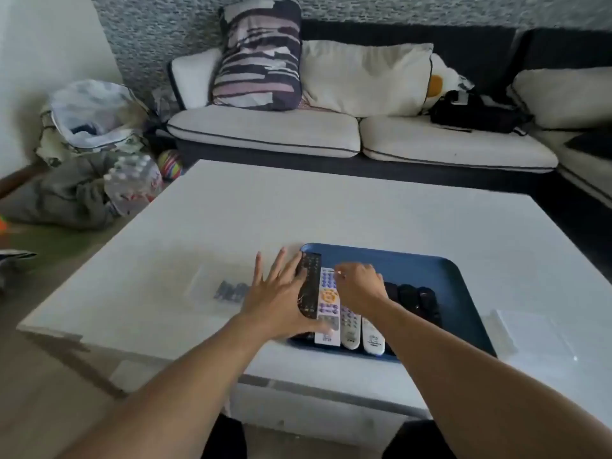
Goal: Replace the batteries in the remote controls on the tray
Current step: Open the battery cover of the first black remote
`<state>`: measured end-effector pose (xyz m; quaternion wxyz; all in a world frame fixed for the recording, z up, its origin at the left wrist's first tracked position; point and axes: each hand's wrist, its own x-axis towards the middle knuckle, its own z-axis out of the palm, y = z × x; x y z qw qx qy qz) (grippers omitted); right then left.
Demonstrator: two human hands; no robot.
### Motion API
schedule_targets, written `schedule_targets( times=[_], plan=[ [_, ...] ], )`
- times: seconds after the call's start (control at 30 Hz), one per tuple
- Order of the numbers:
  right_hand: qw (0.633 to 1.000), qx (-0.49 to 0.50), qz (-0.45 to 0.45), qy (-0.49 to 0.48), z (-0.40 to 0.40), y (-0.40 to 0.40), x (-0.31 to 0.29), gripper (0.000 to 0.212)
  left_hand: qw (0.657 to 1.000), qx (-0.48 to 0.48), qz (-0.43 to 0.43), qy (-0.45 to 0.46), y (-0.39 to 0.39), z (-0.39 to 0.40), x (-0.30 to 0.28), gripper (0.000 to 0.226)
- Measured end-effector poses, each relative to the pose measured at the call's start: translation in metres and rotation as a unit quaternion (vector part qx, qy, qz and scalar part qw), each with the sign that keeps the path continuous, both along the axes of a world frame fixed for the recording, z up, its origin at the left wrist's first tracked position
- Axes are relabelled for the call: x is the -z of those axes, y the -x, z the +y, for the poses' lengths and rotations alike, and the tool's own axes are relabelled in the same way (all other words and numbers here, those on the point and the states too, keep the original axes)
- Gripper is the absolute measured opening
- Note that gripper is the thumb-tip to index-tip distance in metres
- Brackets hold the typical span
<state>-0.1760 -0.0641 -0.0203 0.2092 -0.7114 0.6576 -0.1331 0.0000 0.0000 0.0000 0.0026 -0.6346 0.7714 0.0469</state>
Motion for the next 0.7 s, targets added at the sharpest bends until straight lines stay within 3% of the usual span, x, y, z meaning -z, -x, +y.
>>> schedule_targets(
  times=[0.1, 0.23, 0.47, 0.57, 0.7],
  plan=[
    [0.998, -0.033, 0.045, 0.025, -0.026, -0.019, 0.01, 0.028, 0.999, 0.033, -0.025, -0.029, -0.008, -0.009, 0.004, 0.142],
    [0.992, -0.067, 0.109, 0.013, -0.054, -0.041, 0.024, 0.04, 0.996, 0.033, -0.08, -0.028, -0.016, -0.014, 0.019, 0.146],
    [0.988, -0.052, 0.143, -0.005, -0.07, -0.051, 0.034, 0.049, 0.995, 0.036, -0.088, -0.025, -0.011, -0.015, 0.022, 0.105],
    [0.997, -0.024, 0.079, -0.008, -0.071, -0.053, 0.027, 0.05, 0.996, 0.044, -0.078, -0.009, -0.009, -0.013, 0.022, 0.103],
    [0.983, 0.066, -0.163, -0.061, -0.071, -0.05, 0.008, 0.03, 0.997, 0.066, -0.042, 0.015, -0.007, -0.01, 0.016, 0.129]
  ],
)
